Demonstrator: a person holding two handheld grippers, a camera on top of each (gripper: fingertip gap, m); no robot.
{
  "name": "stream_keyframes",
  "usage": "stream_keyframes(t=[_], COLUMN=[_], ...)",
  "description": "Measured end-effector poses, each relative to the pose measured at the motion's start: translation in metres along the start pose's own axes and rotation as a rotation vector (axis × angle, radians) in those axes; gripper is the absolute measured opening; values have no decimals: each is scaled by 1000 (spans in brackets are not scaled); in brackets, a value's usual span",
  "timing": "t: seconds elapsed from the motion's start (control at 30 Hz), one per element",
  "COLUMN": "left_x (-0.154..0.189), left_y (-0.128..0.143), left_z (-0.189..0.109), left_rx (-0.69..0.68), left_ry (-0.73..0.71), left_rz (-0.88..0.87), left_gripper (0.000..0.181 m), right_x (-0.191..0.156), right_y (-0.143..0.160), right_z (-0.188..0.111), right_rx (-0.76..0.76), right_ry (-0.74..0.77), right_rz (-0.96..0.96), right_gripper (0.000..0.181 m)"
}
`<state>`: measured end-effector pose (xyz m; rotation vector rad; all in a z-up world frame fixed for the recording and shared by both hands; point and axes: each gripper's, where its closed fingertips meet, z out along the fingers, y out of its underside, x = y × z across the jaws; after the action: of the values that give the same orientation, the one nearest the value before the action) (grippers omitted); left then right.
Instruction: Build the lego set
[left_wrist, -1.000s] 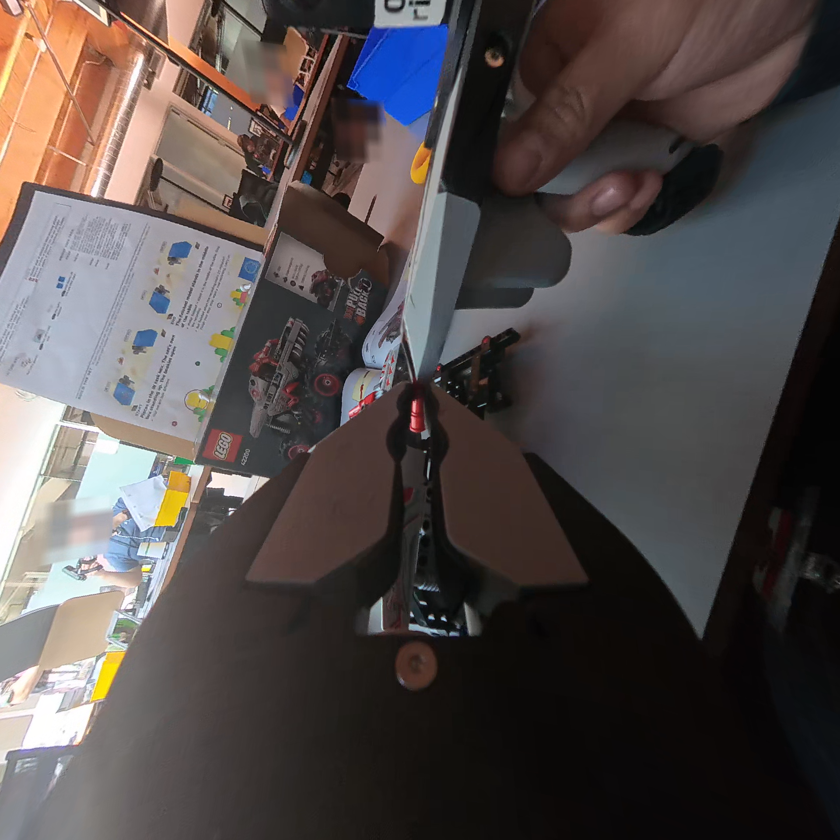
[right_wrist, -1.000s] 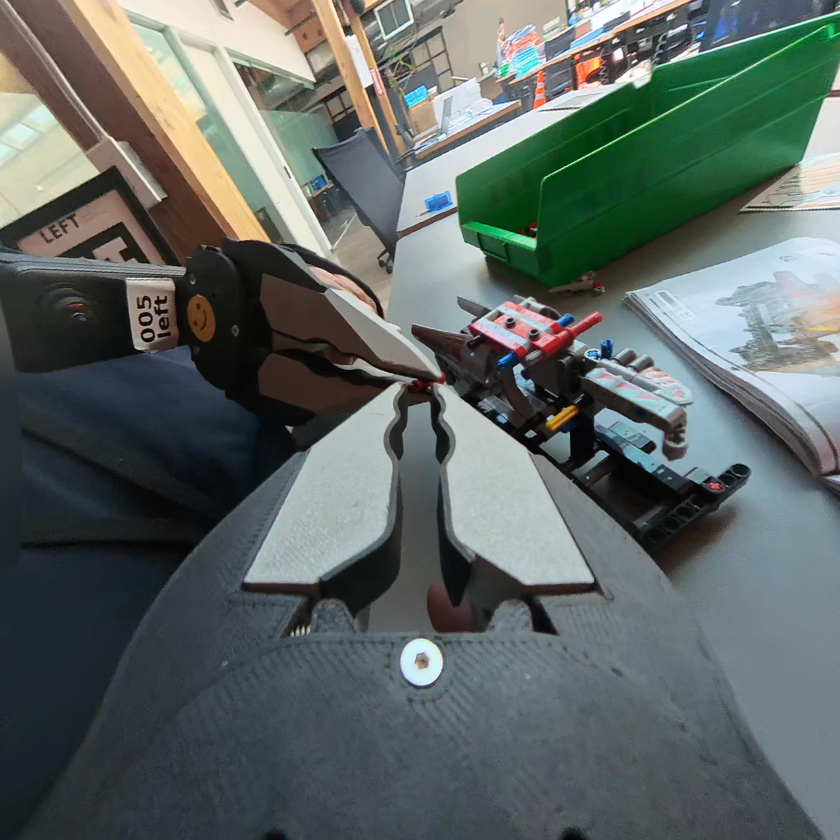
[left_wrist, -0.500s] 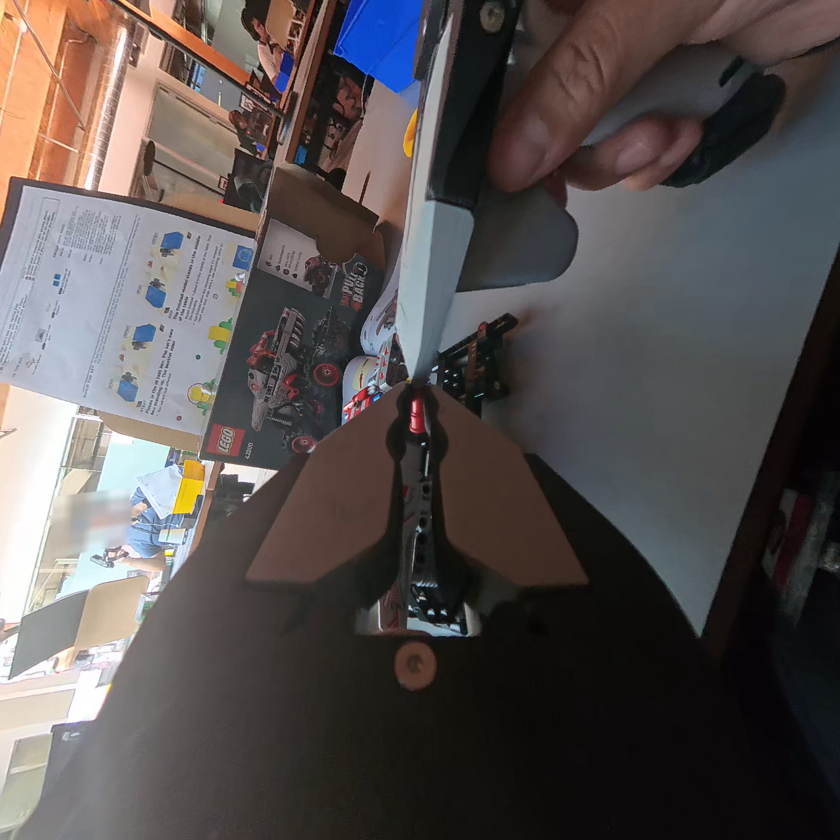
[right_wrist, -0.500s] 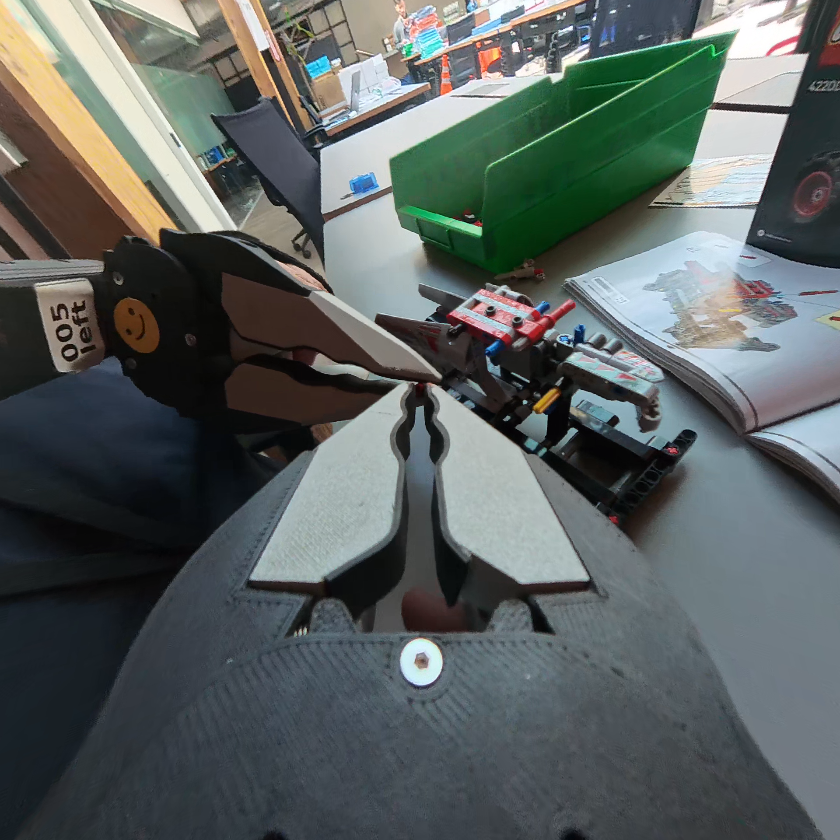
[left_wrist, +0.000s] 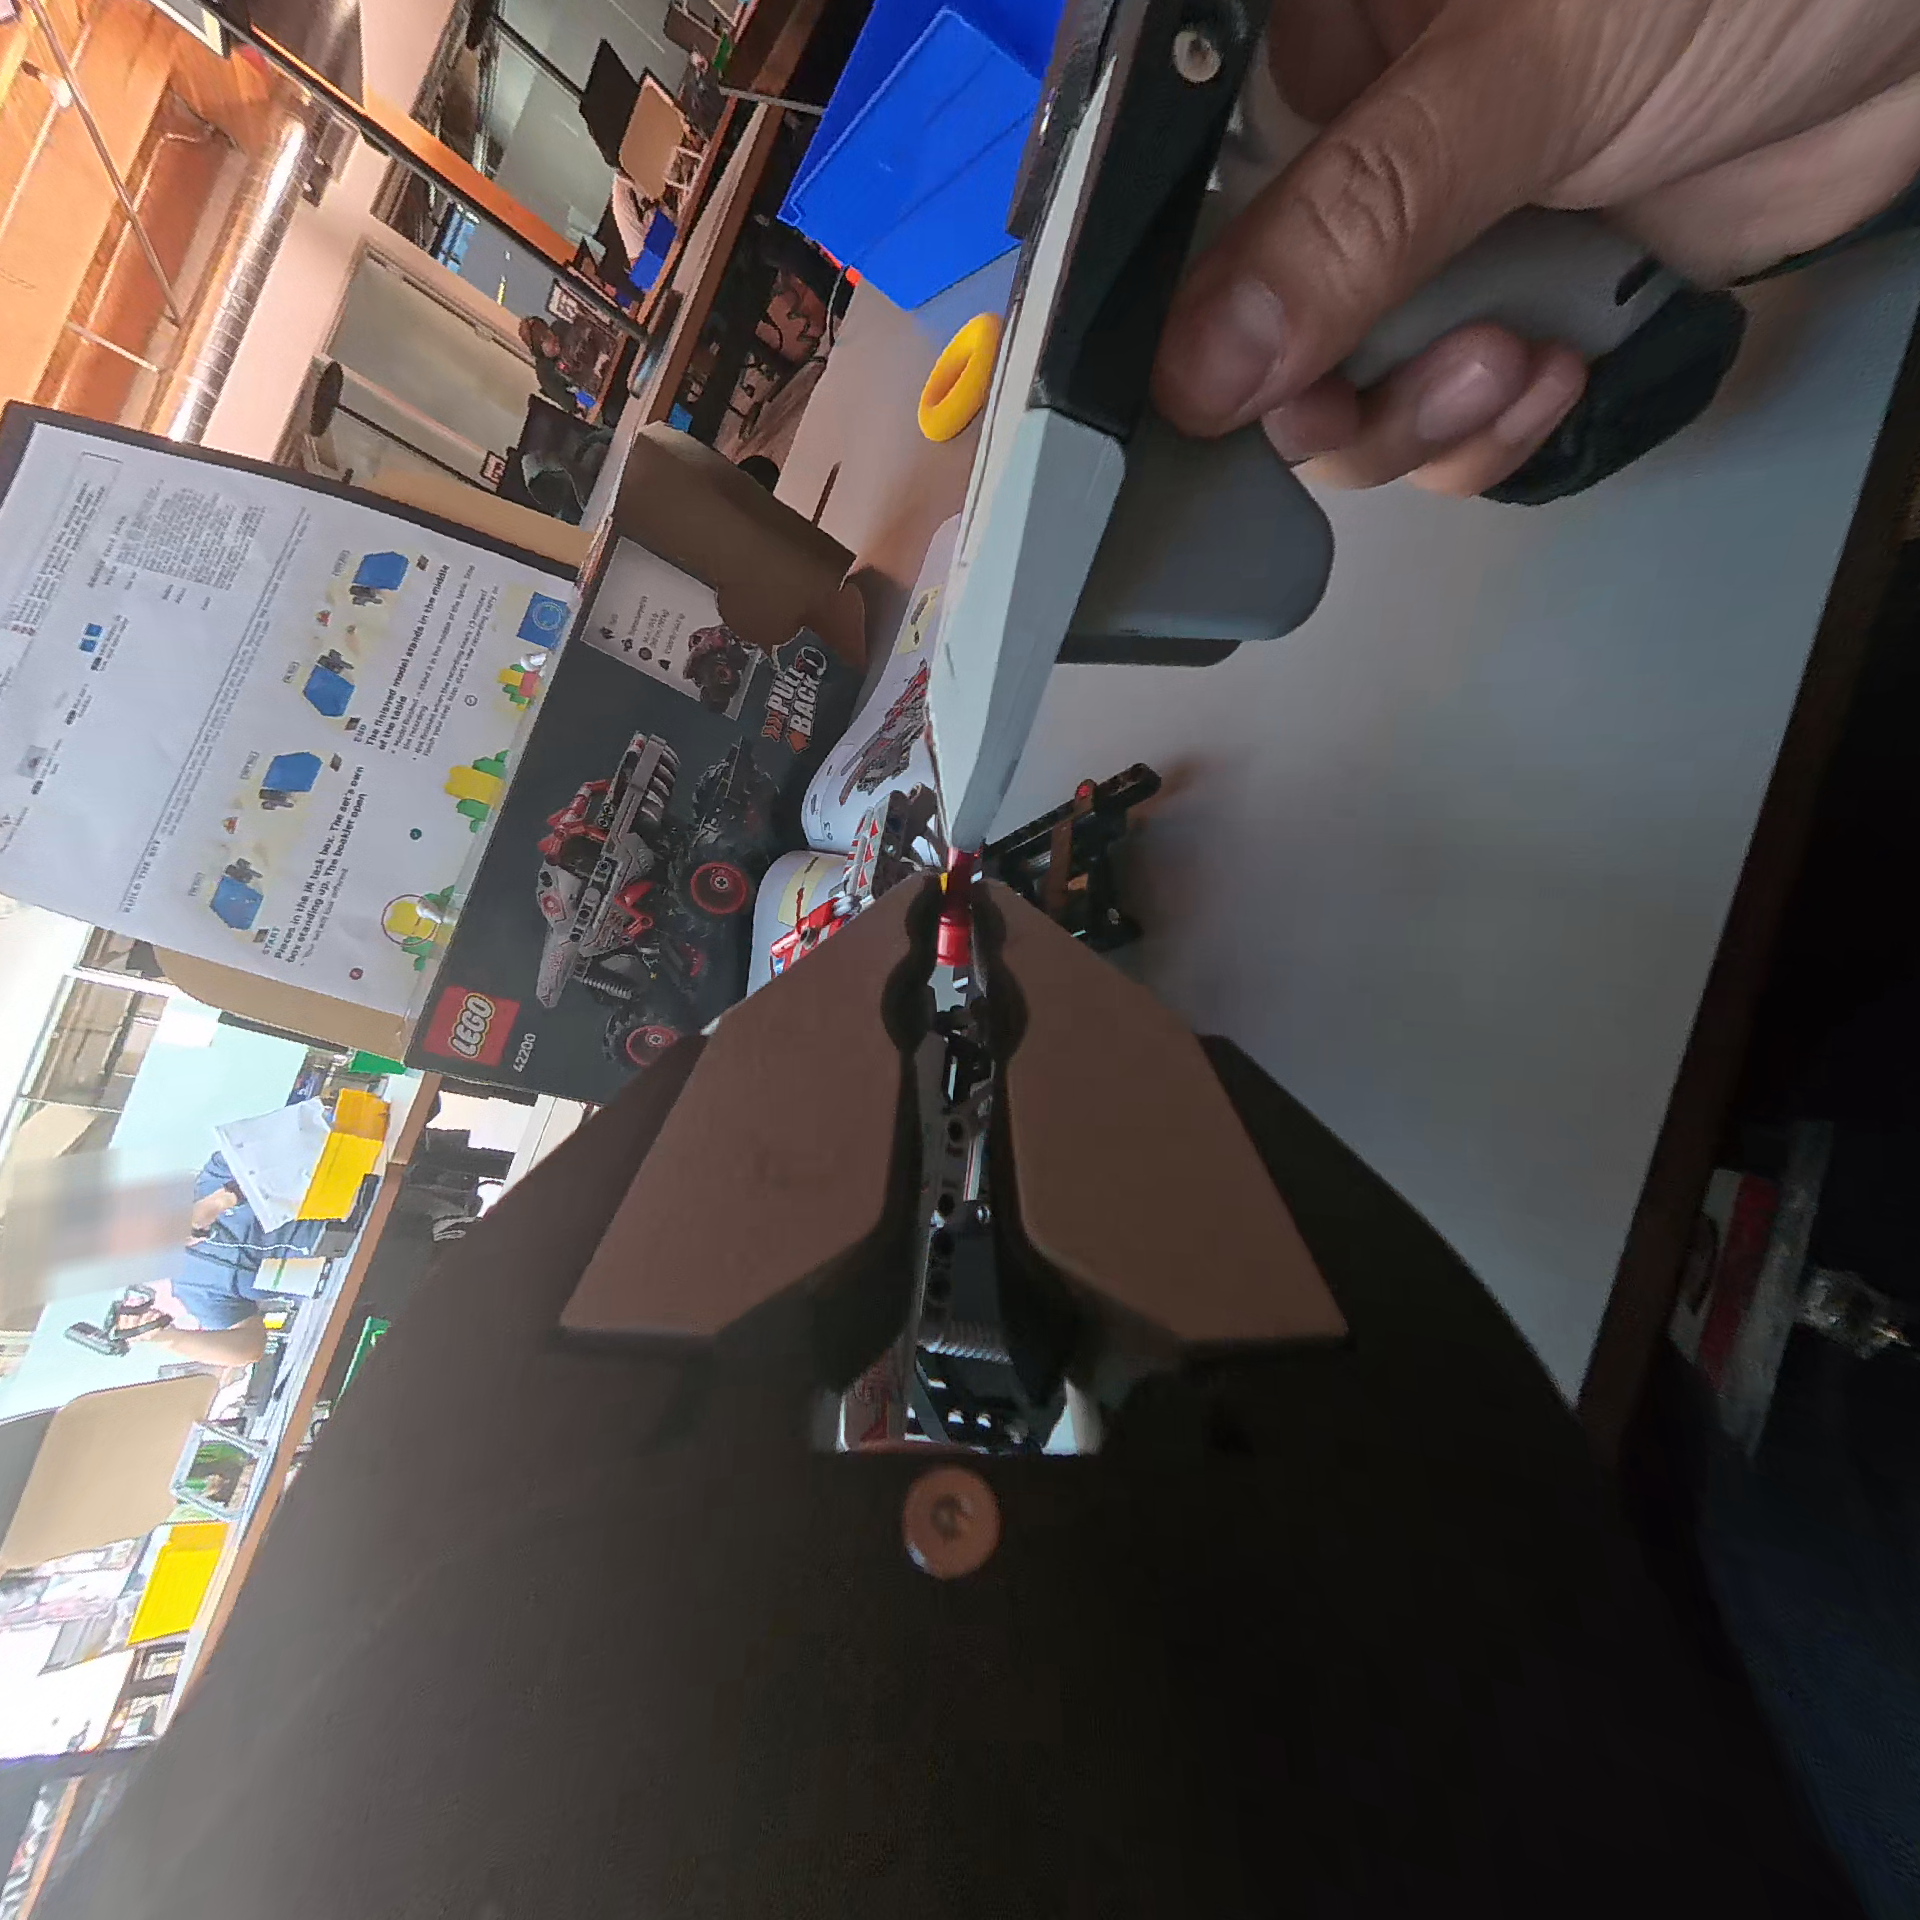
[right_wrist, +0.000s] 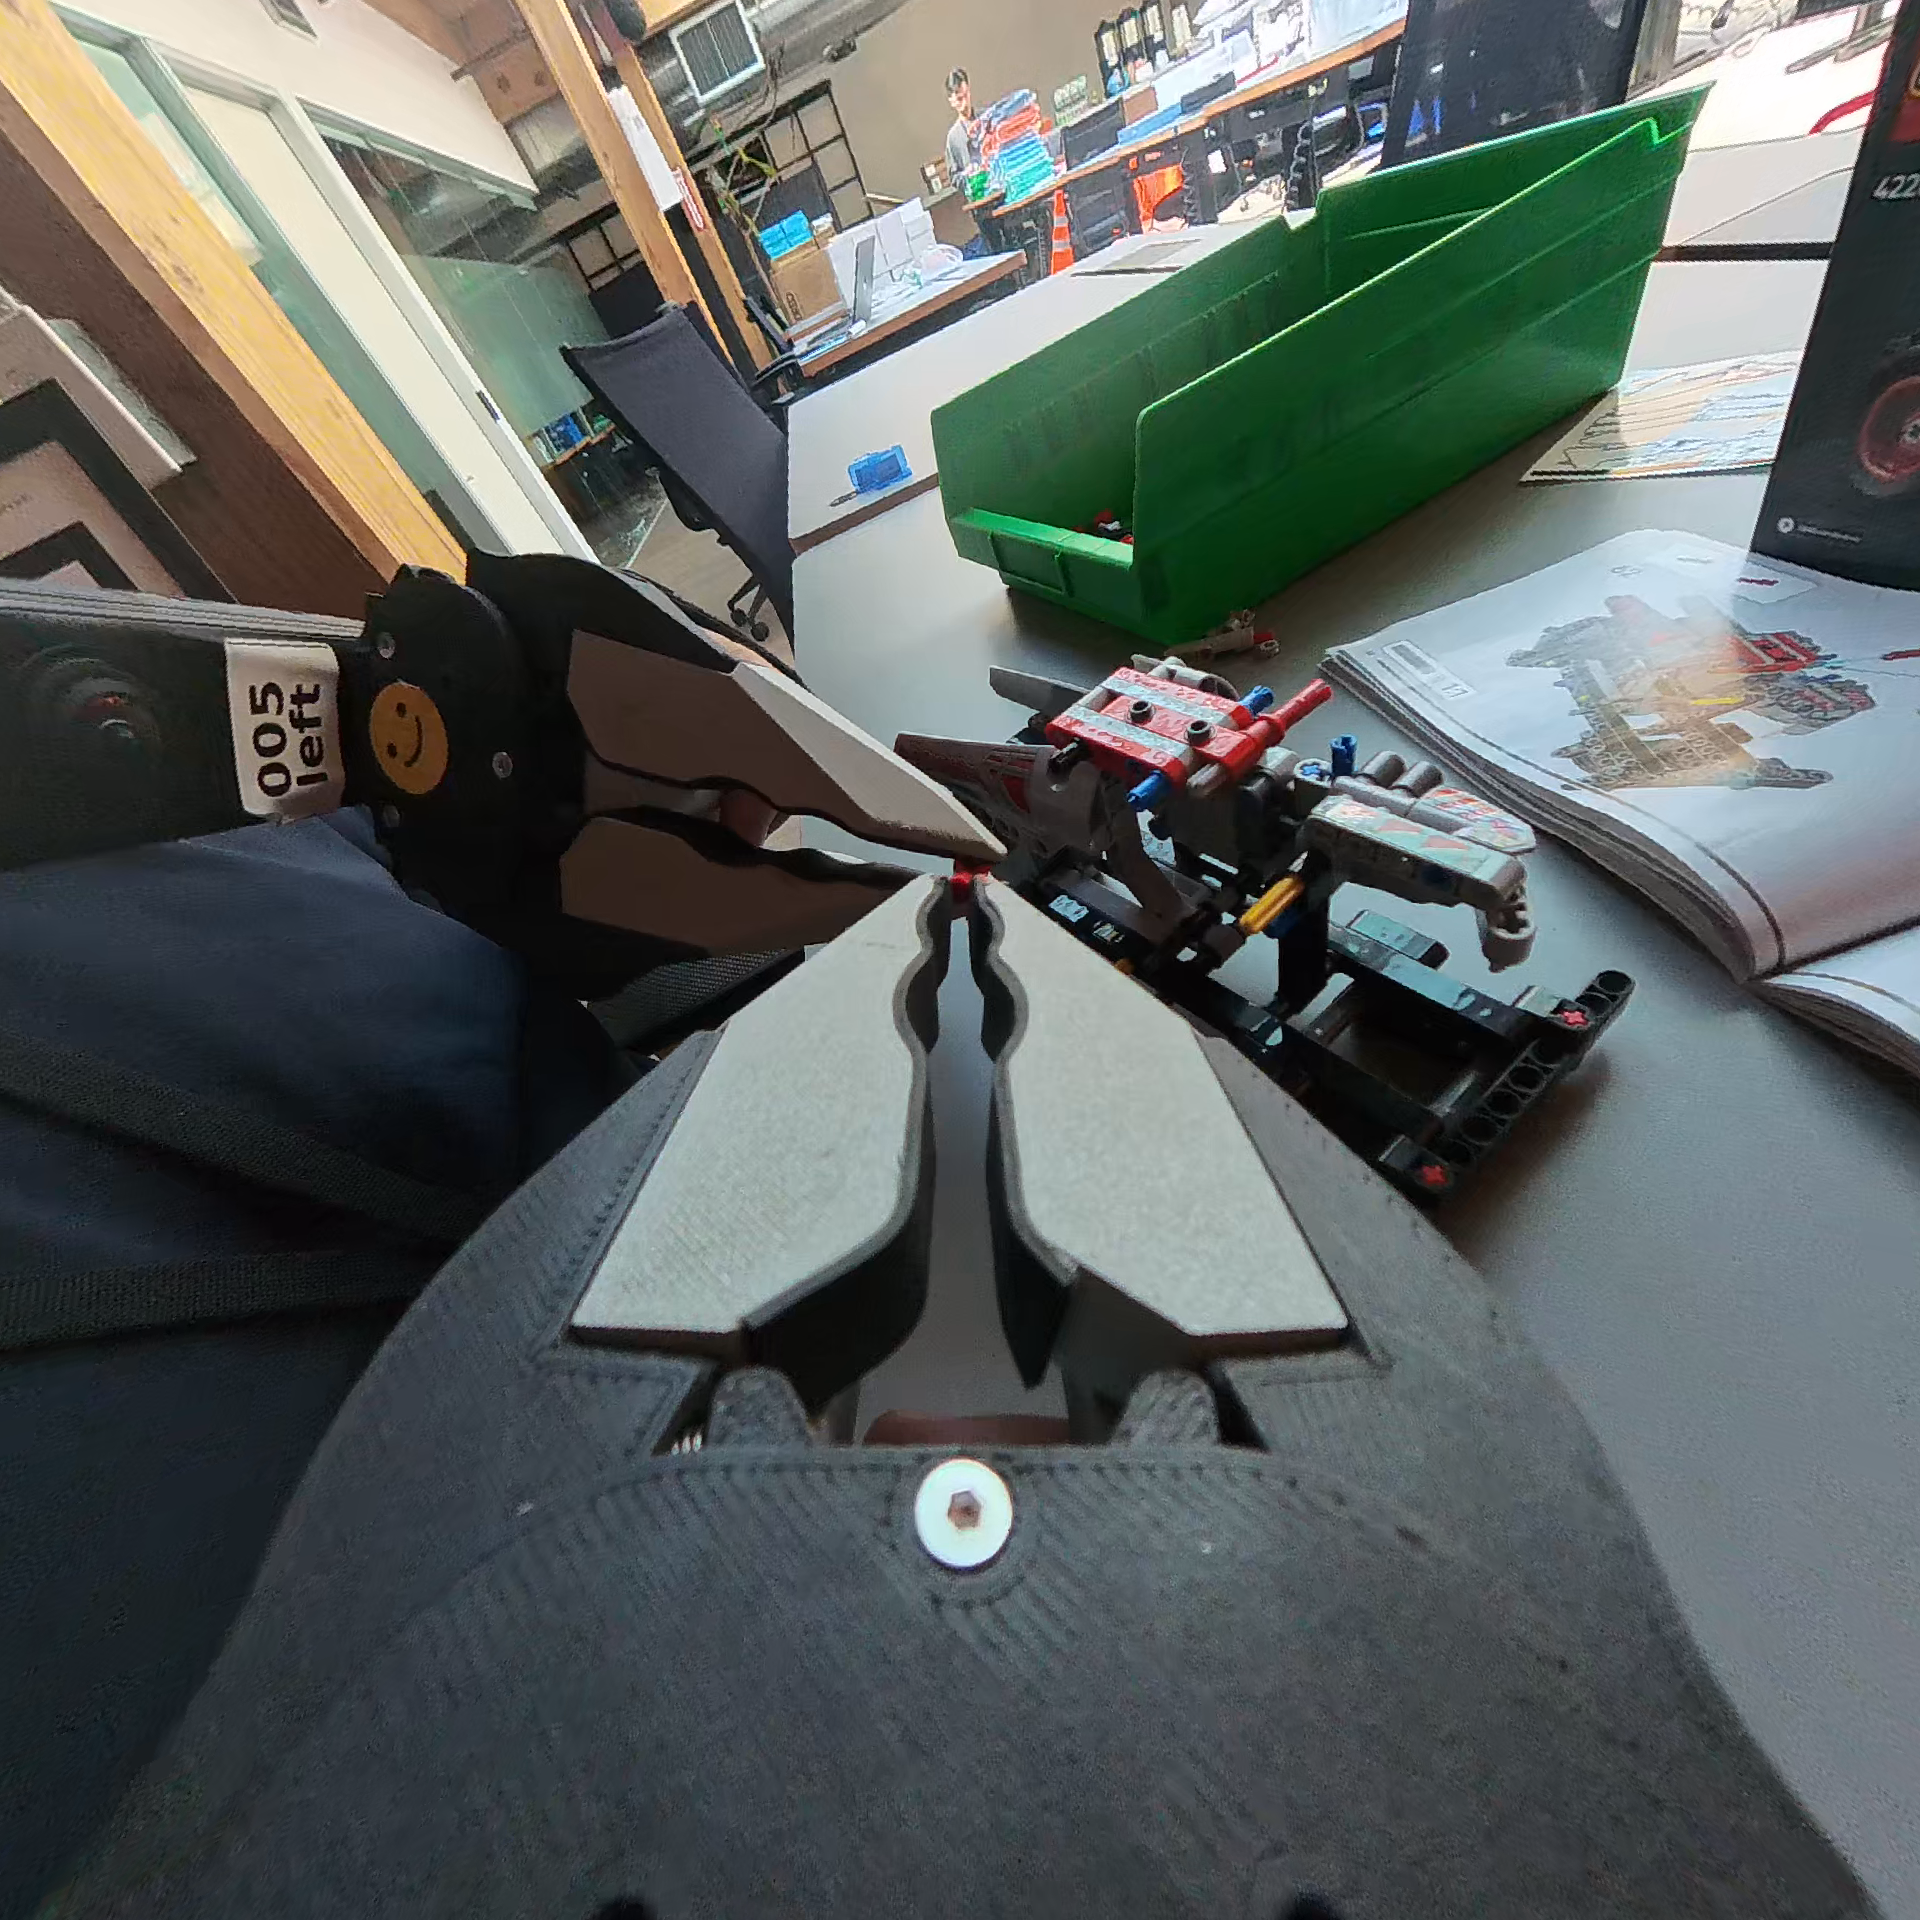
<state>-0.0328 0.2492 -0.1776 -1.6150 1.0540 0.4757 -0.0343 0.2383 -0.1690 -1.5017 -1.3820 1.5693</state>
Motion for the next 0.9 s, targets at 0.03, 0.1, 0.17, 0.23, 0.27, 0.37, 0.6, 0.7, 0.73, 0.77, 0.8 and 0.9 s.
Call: stream_keyframes(t=[0.03, 0.1, 0.17, 0.23, 0.27, 0.37, 0.6, 0.7, 0.73, 0.77, 0.8, 0.9], left_x=[0, 1, 1, 2, 3, 2, 2, 1, 1, 0, -1, -3], left_y=[0, 0, 2, 4, 4, 3, 0, -5, -8, -9, -9, -5], left_z=[0, 1, 2, 2, 3, 2, 2, -1, -3, -5, -6, -9], left_rx=[0, -1, -9, -27, -31, -35, -23, 19, 41, 55, 60, 74], left_ry=[-1, 1, 3, 7, 8, 3, -3, 2, 10, 18, 26, 72], left_rz=[4, 9, 14, 30, 36, 46, 38, 21, 4, -21, -50, -138], left_gripper=[2, 3, 2, 2, 2, 1, 2, 5, 10, 17, 22, 21], right_x=[0, 0, 1, 2, 2, 1, 1, -1, -2, -3, -3, -8], right_y=[0, 0, 1, 3, 3, 2, 2, -1, -3, -5, -6, -11], right_z=[0, 0, 0, 1, 1, 1, 2, -1, -2, -5, -7, -13], right_rx=[0, -1, -4, -14, -18, -27, -46, -28, -9, 8, 23, 80], right_ry=[0, -2, -2, 1, 3, 28, 86, 74, 58, 38, 17, -55], right_rz=[0, 2, 7, 12, 10, -22, -79, -81, -69, -53, -34, -14], right_gripper=[0, 0, 0, 0, 0, 6, 1, 1, 1, 1, 1, 1])
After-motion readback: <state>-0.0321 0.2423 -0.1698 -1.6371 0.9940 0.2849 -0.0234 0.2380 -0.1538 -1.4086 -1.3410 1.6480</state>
